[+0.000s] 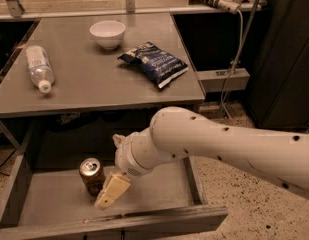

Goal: Pick orange can from top drawer and place on counter

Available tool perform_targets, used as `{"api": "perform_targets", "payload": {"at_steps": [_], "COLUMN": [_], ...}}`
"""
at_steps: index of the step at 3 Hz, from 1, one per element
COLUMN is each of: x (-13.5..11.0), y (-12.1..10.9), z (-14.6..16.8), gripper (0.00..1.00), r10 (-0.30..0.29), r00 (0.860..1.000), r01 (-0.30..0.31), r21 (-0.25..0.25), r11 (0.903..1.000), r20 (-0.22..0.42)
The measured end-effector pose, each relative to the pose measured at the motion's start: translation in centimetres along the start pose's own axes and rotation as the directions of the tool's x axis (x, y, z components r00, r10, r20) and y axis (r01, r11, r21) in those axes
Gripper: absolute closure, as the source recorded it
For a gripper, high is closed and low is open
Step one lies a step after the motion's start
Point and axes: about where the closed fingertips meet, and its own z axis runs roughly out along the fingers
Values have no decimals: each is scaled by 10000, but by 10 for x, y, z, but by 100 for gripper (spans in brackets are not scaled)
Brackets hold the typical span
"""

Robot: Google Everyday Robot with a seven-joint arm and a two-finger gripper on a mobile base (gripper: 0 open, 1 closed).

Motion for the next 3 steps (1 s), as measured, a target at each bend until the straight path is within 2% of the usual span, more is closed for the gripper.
{"api": "perform_targets", "payload": {"at_steps": [1,2,3], "x": [-5,-2,0], "y": [-9,-9,-8], "z": [24,43,46], "gripper": [0,0,0], "r10": [-187,25,70], "r00": [9991,9968,9967], "r01": [184,-5,-45], "r21": [78,-245,-311], "r11": [9998,9997,9995], "r20": [384,796,811]}}
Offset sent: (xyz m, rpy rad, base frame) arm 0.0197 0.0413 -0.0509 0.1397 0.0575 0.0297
